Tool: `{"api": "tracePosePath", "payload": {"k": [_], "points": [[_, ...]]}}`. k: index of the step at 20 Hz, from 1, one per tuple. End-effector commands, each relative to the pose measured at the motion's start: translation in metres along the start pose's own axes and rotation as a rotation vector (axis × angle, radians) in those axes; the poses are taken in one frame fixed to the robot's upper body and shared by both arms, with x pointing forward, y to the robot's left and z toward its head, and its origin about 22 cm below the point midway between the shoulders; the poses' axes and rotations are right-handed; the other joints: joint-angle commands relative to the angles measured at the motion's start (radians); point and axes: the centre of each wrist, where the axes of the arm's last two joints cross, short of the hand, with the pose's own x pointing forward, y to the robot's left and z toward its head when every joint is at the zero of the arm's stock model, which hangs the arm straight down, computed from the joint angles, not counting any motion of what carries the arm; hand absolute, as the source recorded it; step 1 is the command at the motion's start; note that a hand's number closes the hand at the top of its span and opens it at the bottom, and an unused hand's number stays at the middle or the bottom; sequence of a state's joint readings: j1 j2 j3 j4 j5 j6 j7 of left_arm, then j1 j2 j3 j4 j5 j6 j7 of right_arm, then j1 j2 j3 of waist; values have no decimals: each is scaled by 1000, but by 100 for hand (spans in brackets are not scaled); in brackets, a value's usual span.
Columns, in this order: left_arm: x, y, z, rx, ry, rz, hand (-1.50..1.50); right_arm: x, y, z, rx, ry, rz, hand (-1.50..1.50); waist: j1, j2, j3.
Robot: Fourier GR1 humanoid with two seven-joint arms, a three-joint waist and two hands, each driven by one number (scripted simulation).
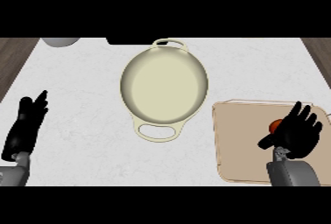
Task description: Pick the tomato from the tray and place it in the pot
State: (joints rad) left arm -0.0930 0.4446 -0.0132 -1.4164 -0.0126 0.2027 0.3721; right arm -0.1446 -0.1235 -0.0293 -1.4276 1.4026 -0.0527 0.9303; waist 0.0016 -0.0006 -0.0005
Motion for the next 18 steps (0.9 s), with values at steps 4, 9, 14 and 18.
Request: {"api": "tracePosePath", "payload": {"k": [4, 9, 14, 18], "points": [[7, 0, -2, -8, -15, 12, 0, -3, 28, 1, 39, 6, 10, -150, -1, 1, 1], [2, -6, 22, 6, -7, 5, 0, -7, 3, -32, 29, 25, -45, -150, 3, 0, 1], [2, -4, 14, 8, -3, -2, 0, -27, 24, -12, 51, 9, -40, -150, -2, -1, 1], [7, -1, 7, 10, -13, -1, 0, -9, 25, -42, 51, 28, -36, -150, 2, 1, 1]]}}
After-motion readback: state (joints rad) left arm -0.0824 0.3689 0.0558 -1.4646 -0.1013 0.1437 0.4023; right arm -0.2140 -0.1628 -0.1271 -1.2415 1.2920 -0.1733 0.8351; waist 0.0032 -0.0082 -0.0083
